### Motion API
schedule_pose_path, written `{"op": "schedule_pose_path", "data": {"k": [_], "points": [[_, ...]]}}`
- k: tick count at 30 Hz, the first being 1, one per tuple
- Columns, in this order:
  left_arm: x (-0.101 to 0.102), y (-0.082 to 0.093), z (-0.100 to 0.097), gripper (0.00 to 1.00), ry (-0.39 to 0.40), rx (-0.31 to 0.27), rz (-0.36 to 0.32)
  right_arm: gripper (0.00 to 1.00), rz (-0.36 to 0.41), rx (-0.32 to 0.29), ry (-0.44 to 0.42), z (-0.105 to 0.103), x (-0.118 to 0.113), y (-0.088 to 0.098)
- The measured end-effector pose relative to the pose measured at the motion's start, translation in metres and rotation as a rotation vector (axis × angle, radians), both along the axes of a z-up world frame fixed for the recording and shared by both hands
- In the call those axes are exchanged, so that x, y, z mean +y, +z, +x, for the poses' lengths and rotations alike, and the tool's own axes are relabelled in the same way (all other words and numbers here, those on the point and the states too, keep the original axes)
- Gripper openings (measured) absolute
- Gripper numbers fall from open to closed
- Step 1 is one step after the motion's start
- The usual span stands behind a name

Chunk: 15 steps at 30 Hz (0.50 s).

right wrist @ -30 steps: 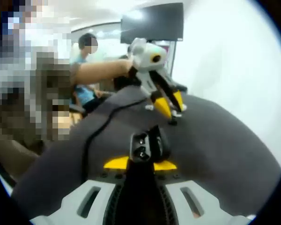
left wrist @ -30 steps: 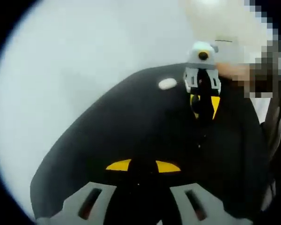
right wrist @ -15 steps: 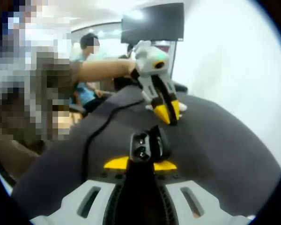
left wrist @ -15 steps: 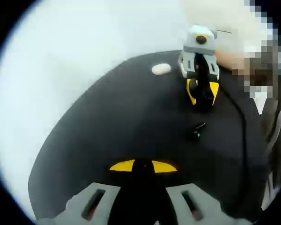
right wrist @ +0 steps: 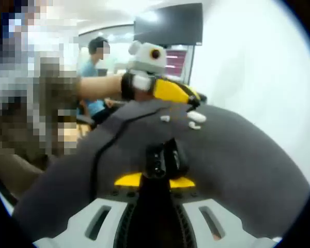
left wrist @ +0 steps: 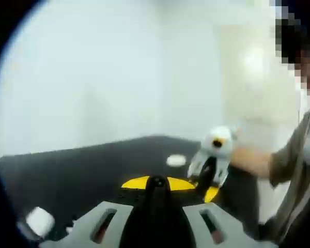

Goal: Pick up three earphones and place each one into its charging case using tactile feedback, ensure that each earphone is properly inserted and securely positioned inside the case.

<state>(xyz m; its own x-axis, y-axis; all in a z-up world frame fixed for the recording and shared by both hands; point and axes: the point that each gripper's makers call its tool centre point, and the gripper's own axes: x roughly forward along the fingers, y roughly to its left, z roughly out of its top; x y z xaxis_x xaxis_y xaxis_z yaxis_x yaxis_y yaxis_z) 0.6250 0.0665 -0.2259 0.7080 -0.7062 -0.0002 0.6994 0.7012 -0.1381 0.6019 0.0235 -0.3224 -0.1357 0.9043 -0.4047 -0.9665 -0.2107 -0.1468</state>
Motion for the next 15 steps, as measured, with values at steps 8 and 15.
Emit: {"op": "schedule_pose_path", "data": {"k": [8,15], "points": [[-0.025,-0.003,-0.016,0.09,0.126,-0.115,-0.029,0.18,0.003,-0.003,-0.005,0.000,0.000,0.000],[-0.034,-0.027,-0.020,0.10,0.137,-0.075,-0.011,0.18,0.000,-0.004,-0.002,0.000,0.000,0.000]]}}
